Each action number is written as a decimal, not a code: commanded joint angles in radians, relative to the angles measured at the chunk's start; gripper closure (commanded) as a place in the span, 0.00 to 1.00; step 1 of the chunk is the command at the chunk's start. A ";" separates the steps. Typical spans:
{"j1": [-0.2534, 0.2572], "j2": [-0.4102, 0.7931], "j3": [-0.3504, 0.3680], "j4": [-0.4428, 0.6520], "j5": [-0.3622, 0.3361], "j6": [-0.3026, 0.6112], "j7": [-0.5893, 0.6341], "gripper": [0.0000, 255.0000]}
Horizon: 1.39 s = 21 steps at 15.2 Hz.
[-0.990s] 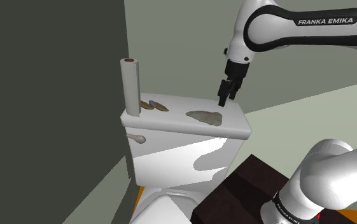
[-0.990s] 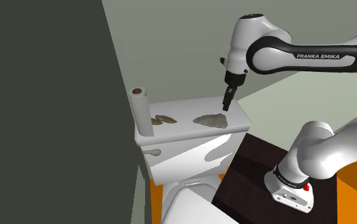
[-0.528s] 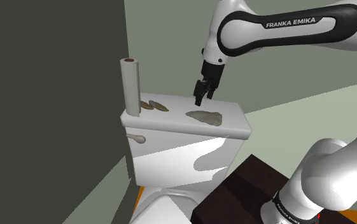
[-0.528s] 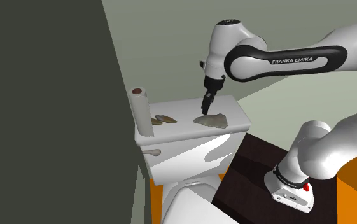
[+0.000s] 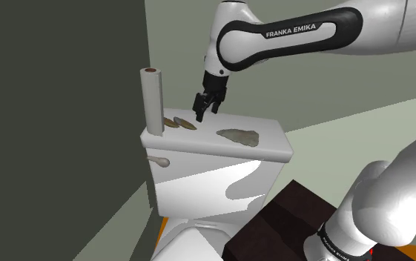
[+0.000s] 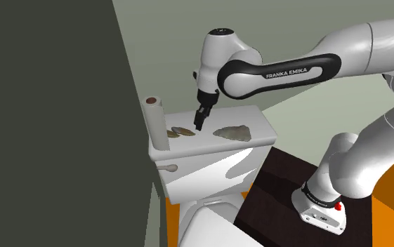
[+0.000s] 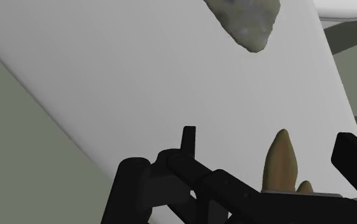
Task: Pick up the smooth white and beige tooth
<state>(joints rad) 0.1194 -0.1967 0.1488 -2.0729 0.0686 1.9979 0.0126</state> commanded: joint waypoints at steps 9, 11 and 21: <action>0.029 0.188 0.046 0.127 -0.046 0.111 0.058 0.00; 0.029 0.194 0.046 0.106 -0.047 0.138 0.059 0.00; 0.031 0.204 0.047 0.098 -0.050 0.155 0.062 1.00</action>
<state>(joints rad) 0.1485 0.0026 0.1939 -1.9720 0.0174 2.1536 0.0749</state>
